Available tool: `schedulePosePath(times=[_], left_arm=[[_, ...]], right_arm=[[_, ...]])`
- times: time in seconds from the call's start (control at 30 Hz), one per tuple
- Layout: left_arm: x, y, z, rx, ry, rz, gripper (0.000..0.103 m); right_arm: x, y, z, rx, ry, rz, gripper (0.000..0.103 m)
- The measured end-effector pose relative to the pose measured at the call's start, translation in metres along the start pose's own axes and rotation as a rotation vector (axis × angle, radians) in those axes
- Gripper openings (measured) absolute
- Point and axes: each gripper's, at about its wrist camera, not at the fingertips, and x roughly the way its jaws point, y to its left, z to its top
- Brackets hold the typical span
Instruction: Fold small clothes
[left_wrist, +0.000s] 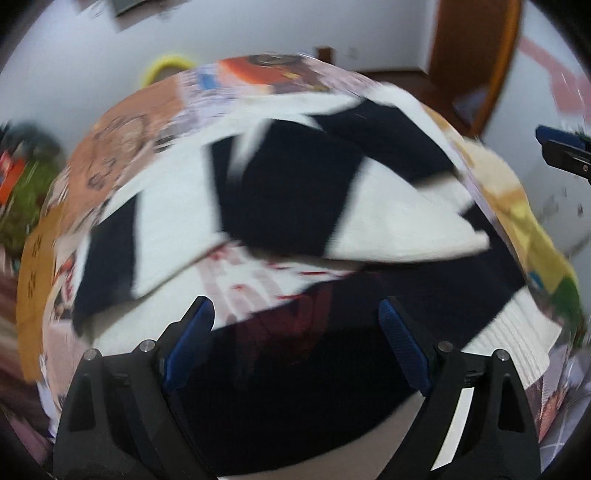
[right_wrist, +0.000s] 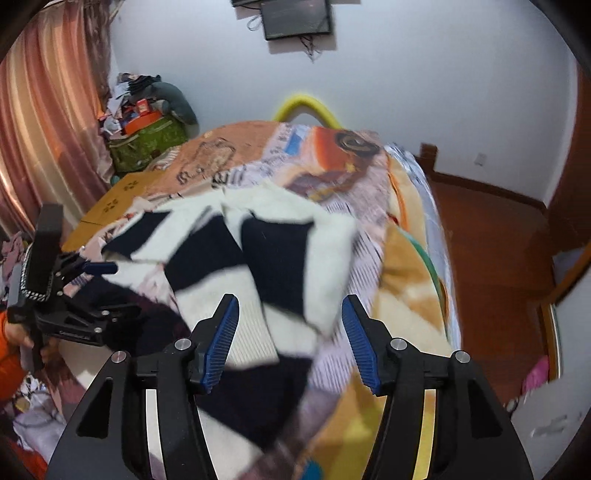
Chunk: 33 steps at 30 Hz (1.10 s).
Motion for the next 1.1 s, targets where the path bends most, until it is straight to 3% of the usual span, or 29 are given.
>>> schedulePosePath(times=[0.23, 0.4, 0.47, 0.5, 0.53, 0.6, 0.7, 0.8, 0.93, 1.1], left_arm=[[0.020, -0.070, 0.023, 0.207, 0.024, 0.043, 0.091], [0.033, -0.096, 0.035, 0.307, 0.019, 0.051, 0.090], [0.040, -0.102, 0.040, 0.318, 0.035, 0.009, 0.075], [0.042, -0.104, 0.041, 0.316, 0.042, -0.014, 0.060], [0.043, -0.104, 0.043, 0.308, 0.049, -0.054, 0.046], [0.039, -0.103, 0.047, 0.294, 0.033, -0.079, 0.026], [0.025, -0.095, 0.055, 0.247, -0.016, -0.096, 0.013], [0.006, -0.072, 0.068, 0.157, -0.079, -0.105, 0.010], [-0.034, -0.011, 0.080, -0.017, -0.186, -0.111, 0.010], [-0.072, 0.075, 0.080, -0.202, -0.294, -0.035, 0.009]], right_arm=[[0.011, -0.027, -0.046, 0.145, 0.059, 0.046, 0.054], [0.011, -0.035, -0.063, 0.196, 0.069, 0.059, 0.054], [0.010, -0.038, -0.068, 0.205, 0.068, 0.059, 0.054], [0.009, -0.039, -0.069, 0.211, 0.067, 0.062, 0.054], [0.009, -0.040, -0.069, 0.214, 0.066, 0.062, 0.054], [0.009, -0.039, -0.068, 0.212, 0.064, 0.057, 0.054], [0.011, -0.038, -0.065, 0.204, 0.063, 0.062, 0.054], [0.014, -0.035, -0.058, 0.190, 0.059, 0.061, 0.054], [0.018, -0.030, -0.041, 0.171, 0.037, 0.063, 0.054], [0.024, -0.020, -0.019, 0.134, 0.009, 0.067, 0.054]])
